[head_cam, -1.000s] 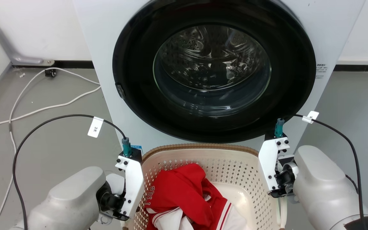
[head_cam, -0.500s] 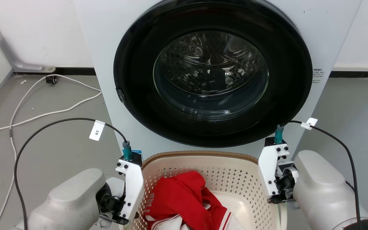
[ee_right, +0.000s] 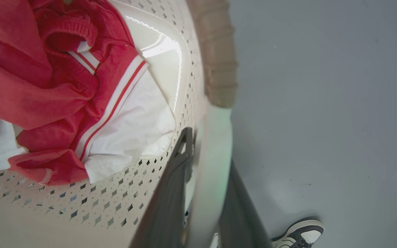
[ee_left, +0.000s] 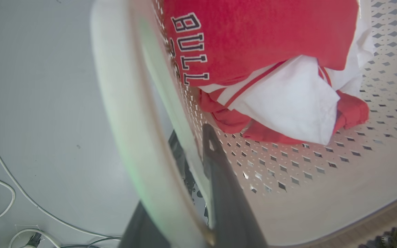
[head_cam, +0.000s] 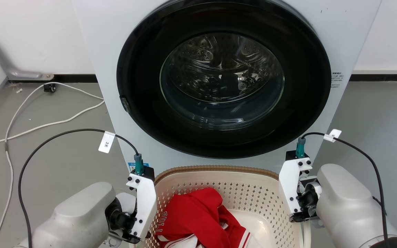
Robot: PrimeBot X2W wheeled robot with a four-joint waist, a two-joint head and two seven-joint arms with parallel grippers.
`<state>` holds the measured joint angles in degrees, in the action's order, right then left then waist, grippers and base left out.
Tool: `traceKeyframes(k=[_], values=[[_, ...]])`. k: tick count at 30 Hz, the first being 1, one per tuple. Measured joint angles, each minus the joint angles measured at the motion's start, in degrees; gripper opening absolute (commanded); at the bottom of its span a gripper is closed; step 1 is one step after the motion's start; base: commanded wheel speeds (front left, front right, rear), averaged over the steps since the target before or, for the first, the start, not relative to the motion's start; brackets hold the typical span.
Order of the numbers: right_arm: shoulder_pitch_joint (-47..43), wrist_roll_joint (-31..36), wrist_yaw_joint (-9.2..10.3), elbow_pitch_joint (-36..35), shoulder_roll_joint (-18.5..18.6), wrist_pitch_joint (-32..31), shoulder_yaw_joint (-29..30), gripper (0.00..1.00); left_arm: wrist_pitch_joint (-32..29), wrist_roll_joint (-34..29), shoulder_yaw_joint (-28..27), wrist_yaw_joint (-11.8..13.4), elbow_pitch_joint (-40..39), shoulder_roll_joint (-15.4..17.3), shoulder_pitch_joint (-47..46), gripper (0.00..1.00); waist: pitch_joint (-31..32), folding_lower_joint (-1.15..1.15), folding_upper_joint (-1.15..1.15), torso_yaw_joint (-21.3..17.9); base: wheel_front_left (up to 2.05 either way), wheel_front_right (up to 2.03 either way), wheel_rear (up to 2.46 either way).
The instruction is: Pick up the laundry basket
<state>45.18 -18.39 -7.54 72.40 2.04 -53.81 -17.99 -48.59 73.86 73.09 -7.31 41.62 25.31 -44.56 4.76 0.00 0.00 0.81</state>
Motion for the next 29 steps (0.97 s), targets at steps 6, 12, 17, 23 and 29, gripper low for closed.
traceKeyframes(k=[6,12,17,23,29], values=[[-0.1,0.1,0.0,0.3,0.0,-0.1,0.3,0.0,-0.5,0.0,0.0,0.0,-0.1,-0.1,0.0,0.0,0.1,0.0,0.0,-0.2,0.0,0.0,0.0],[-0.1,0.1,0.0,0.5,0.0,0.3,0.3,0.0,-0.7,0.3,0.1,0.0,-0.2,-0.1,0.0,0.0,0.0,0.0,0.0,-0.4,0.0,0.0,0.0],[-0.1,0.3,0.0,0.7,0.0,0.3,0.6,0.0,-0.7,0.5,0.1,0.0,-0.2,0.0,0.0,0.0,-0.2,0.0,0.0,-0.6,0.0,0.0,0.0],[0.0,0.4,-0.01,0.8,0.0,0.2,0.8,0.0,-0.8,0.5,0.1,0.0,-0.2,0.0,0.0,0.0,-0.5,0.0,0.0,-0.7,0.0,0.0,0.0],[0.1,0.3,-0.01,0.9,0.0,0.0,0.8,0.0,-1.0,0.5,0.1,0.0,0.1,-0.1,-0.1,0.0,-0.6,0.0,0.0,-0.7,0.0,0.0,0.0]])
